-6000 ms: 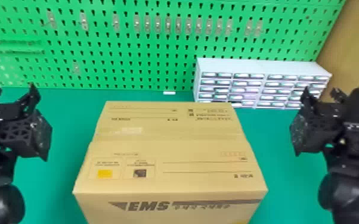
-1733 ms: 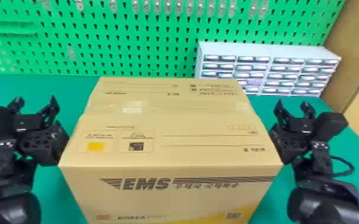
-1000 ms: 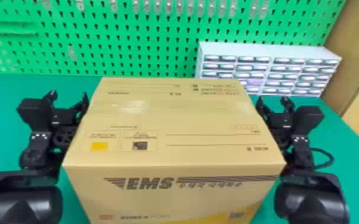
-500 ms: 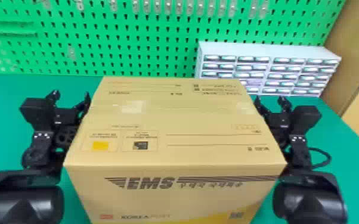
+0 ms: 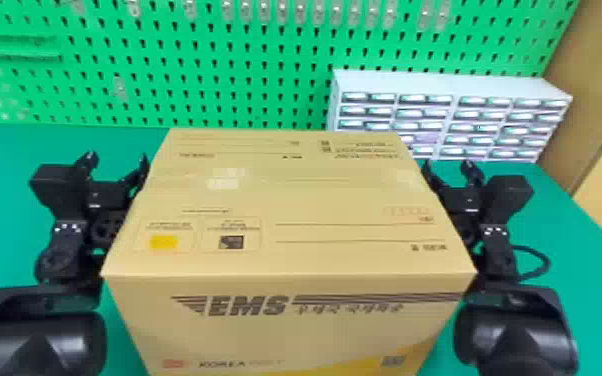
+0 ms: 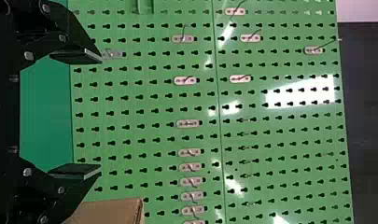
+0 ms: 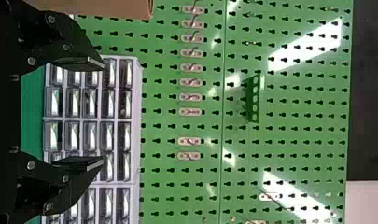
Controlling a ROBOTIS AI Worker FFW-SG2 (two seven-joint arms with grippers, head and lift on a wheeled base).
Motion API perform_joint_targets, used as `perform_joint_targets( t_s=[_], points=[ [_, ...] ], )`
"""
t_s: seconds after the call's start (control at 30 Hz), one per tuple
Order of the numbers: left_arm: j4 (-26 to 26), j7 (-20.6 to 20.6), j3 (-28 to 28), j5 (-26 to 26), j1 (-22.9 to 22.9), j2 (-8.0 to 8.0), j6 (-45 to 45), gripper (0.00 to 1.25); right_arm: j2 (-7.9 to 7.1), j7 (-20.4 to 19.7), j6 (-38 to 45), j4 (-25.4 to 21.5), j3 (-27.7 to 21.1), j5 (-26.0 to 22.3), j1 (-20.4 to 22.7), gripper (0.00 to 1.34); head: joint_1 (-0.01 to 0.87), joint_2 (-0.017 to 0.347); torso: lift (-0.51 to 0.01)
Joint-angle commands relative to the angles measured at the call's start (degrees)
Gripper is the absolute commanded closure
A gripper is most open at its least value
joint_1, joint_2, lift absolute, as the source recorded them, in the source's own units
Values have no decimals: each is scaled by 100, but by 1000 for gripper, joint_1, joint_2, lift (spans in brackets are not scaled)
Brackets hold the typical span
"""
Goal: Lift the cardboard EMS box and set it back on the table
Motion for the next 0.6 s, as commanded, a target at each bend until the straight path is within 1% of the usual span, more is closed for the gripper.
perform_joint_targets(
  t_s=[0.0, 0.4, 0.57],
  points=[
    [0, 0, -11, 14, 0, -1, 0, 427, 6, 0, 23, -1, 59, -1, -1, 538, 678, -14, -89],
    [0, 0, -11, 23, -35, 8, 9, 427, 6, 0, 32, 17, 76, -54, -37, 538, 678, -14, -89],
    [-70, 0, 16, 23, -97, 8, 79, 426, 1, 0, 120, -62, 199, -142, -133, 538, 678, -14, -89]
  ],
)
